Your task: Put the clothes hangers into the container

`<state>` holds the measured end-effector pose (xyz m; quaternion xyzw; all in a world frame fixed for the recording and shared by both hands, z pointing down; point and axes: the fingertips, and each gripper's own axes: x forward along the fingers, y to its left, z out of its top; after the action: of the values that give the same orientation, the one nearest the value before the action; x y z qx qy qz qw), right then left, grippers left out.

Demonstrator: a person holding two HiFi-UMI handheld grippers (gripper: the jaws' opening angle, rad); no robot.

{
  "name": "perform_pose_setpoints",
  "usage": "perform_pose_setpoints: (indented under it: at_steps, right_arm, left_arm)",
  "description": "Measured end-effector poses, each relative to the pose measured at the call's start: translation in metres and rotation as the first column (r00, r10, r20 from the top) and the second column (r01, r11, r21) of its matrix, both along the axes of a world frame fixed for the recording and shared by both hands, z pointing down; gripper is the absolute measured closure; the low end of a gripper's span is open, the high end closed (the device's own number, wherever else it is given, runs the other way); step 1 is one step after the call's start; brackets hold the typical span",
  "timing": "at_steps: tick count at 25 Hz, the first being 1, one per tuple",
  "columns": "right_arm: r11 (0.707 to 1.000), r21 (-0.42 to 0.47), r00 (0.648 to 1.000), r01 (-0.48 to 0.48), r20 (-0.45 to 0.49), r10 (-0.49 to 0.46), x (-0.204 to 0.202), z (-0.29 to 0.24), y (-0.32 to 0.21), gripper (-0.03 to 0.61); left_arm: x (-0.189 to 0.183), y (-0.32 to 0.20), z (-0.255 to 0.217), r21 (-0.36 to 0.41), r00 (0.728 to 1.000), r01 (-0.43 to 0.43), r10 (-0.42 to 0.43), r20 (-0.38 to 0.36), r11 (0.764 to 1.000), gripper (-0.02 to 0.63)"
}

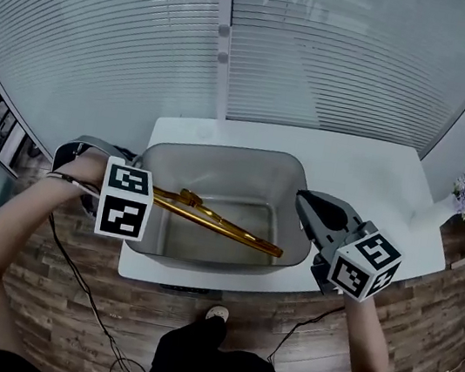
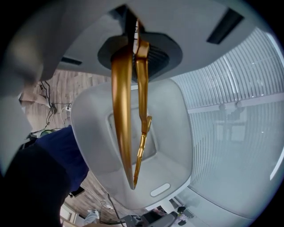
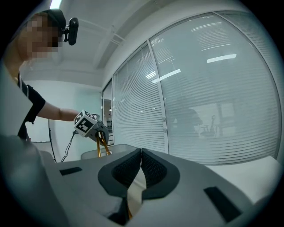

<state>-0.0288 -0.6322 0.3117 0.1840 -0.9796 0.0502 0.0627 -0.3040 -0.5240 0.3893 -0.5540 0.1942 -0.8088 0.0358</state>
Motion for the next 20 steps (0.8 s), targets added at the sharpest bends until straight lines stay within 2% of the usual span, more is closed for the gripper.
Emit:
perform_pose_setpoints:
  at_steps: [4,16,20]
  right_arm:
    - [1.0,0.002,1.0,0.021,-0.022,-0.021,-0.01,0.0,-0.004,0.551]
    - [0.998,-0.025,0.998,0.058,-0.038,-0.059,-0.037,0.011,-0.015,0.551]
    - [0.998,-0.028,0.997,0.064,-0.032,-0.065,-0.042,0.011,-0.018,0.551]
  left_arm:
    - [-0.001,-0.016,0.012,-0.009,0.999,-0.032,0.033,0.022,0.999,0.584]
    - [0.014,-0.048,0.053,-0.049,0.997,-0.074,0.074,-0.007,0.996,0.584]
    - [0.013,-0.059,0.061,-0.048,0.997,-0.083,0.083,0.004,0.995,0.584]
